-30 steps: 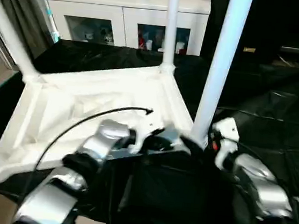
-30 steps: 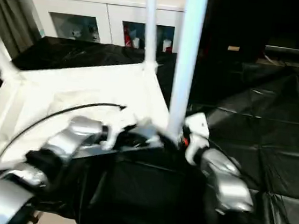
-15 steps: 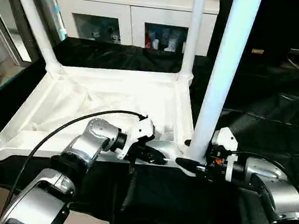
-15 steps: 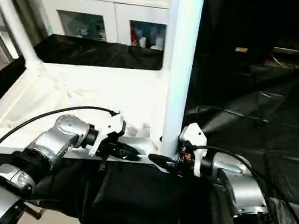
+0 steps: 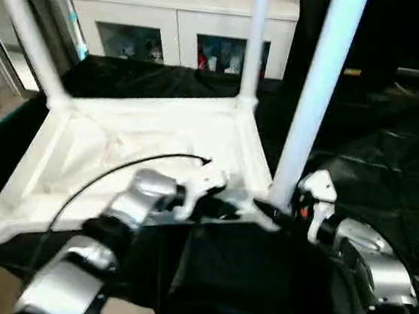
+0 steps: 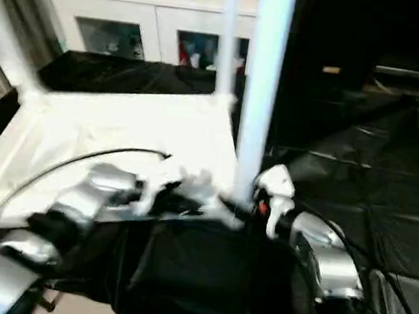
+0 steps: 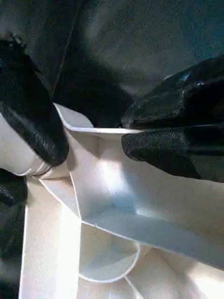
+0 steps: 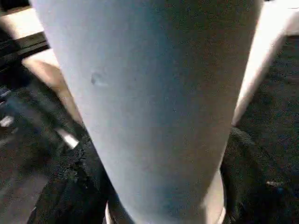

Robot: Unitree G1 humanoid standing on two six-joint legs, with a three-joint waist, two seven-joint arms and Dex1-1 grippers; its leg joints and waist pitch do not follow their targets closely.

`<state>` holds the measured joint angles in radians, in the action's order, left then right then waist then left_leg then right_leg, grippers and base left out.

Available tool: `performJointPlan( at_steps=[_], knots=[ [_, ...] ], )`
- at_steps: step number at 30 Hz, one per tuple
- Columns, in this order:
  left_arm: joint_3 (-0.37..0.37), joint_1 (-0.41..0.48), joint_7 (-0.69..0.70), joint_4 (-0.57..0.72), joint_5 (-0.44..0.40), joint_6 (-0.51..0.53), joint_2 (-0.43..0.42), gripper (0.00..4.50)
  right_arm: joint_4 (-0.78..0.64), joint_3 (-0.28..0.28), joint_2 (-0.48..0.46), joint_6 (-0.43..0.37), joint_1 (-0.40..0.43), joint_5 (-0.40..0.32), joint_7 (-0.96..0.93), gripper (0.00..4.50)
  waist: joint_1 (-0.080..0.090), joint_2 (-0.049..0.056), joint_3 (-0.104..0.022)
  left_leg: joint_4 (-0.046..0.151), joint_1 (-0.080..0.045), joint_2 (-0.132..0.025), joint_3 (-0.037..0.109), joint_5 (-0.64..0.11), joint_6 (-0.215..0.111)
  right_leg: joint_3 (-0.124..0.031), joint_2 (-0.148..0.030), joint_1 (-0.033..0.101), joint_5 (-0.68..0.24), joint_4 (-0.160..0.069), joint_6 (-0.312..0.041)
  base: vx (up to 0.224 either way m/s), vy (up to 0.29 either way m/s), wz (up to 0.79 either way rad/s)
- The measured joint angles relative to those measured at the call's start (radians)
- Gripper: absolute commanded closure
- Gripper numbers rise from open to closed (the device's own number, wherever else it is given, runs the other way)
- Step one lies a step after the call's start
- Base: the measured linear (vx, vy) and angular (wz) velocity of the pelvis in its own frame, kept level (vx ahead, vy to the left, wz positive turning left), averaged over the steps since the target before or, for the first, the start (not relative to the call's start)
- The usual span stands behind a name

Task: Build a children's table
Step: Rotate leg to tighten

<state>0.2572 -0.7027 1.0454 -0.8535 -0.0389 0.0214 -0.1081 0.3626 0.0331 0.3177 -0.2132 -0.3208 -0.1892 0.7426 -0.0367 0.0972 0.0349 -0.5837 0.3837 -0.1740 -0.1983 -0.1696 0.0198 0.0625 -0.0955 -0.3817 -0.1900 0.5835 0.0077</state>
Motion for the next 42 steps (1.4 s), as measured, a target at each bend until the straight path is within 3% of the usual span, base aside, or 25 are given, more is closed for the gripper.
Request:
performJointPlan(
  at_steps=[4, 7, 8, 15, 22, 29, 30, 38, 42],
  knots=[
    [-0.012, -0.025, -0.131, -0.04, -0.02, 0.001, 0.046, 4.5, 0.037, -0.039, -0.093, -0.016, -0.042, 0.036, -0.223, 1.84, 0.009, 0.001, 0.0, -0.001, 0.0, 0.0, 0.0, 0.0, 0.0, -0.001, 0.0, 0.0, -0.001, -0.001, 0.002, 0.0, 0.0, 0.0],
    [-0.018, -0.036, -0.165, -0.063, -0.026, 0.002, 0.068, 4.5, 0.049, -0.044, -0.11, -0.018, -0.054, 0.052, -0.274, 1.84, 0.009, 0.005, -0.004, 0.0, 0.0, 0.0, 0.0, 0.0, 0.0, 0.0, 0.0, 0.001, -0.001, -0.004, 0.002, 0.0, 0.0, 0.0],
    [-0.021, -0.037, -0.167, -0.066, -0.026, 0.002, 0.069, 4.5, 0.05, -0.044, -0.113, -0.018, -0.056, 0.055, -0.277, 1.28, 0.009, 0.006, -0.004, 0.0, 0.0, 0.0, 0.0, 0.0, 0.0, -0.001, 0.0, 0.001, -0.001, -0.004, 0.002, 0.0, 0.0, 0.0],
    [-0.02, -0.036, -0.128, -0.064, -0.025, -0.006, 0.057, 4.5, 0.021, -0.038, -0.097, -0.024, -0.038, 0.055, -0.212, 0.73, 0.008, 0.006, -0.005, 0.002, 0.0, 0.0, 0.0, 0.0, 0.0, 0.0, 0.0, 0.0, -0.001, -0.005, 0.002, 0.0, 0.0, 0.0],
    [-0.005, 0.011, 0.09, 0.01, 0.009, -0.025, -0.038, 4.5, -0.092, 0.025, 0.048, -0.011, 0.049, -0.012, 0.098, 0.73, -0.003, 0.006, -0.005, 0.009, 0.002, -0.002, 0.0, 0.0, 0.0, 0.004, 0.001, -0.002, 0.001, -0.005, -0.001, 0.0, 0.0, 0.0],
    [0.015, 0.028, 0.259, 0.041, 0.032, -0.023, -0.078, 4.5, -0.129, 0.074, 0.152, -0.009, 0.064, -0.046, 0.329, 0.73, -0.022, 0.005, -0.004, 0.009, 0.004, -0.001, 0.0, 0.0, 0.0, 0.004, 0.001, -0.004, 0.001, -0.005, -0.001, 0.0, 0.0, 0.0],
    [0.017, 0.031, 0.271, 0.047, 0.036, -0.021, -0.084, 4.5, -0.133, 0.076, 0.159, -0.009, 0.065, -0.051, 0.346, 0.98, -0.022, 0.004, -0.004, 0.009, 0.004, -0.002, 0.0, 0.0, 0.0, 0.004, 0.001, -0.004, 0.001, -0.005, -0.001, 0.0, 0.0, 0.0],
    [0.021, 0.045, 0.323, 0.075, 0.046, 0.003, -0.105, 4.5, -0.131, 0.084, 0.169, -0.014, 0.064, -0.068, 0.39, 1.68, -0.024, 0.002, -0.003, 0.008, 0.004, -0.001, 0.0, 0.0, 0.0, 0.003, 0.001, -0.004, 0.002, -0.005, -0.001, 0.0, 0.0, 0.0],
    [0.021, 0.052, 0.322, 0.09, 0.046, 0.007, -0.107, 4.5, -0.131, 0.086, 0.167, -0.014, 0.063, -0.068, 0.391, 1.8, -0.024, 0.001, -0.002, 0.008, 0.004, -0.001, 0.0, 0.0, 0.0, 0.003, 0.001, -0.004, 0.002, -0.005, -0.001, 0.0, 0.0, 0.0]
  ],
)
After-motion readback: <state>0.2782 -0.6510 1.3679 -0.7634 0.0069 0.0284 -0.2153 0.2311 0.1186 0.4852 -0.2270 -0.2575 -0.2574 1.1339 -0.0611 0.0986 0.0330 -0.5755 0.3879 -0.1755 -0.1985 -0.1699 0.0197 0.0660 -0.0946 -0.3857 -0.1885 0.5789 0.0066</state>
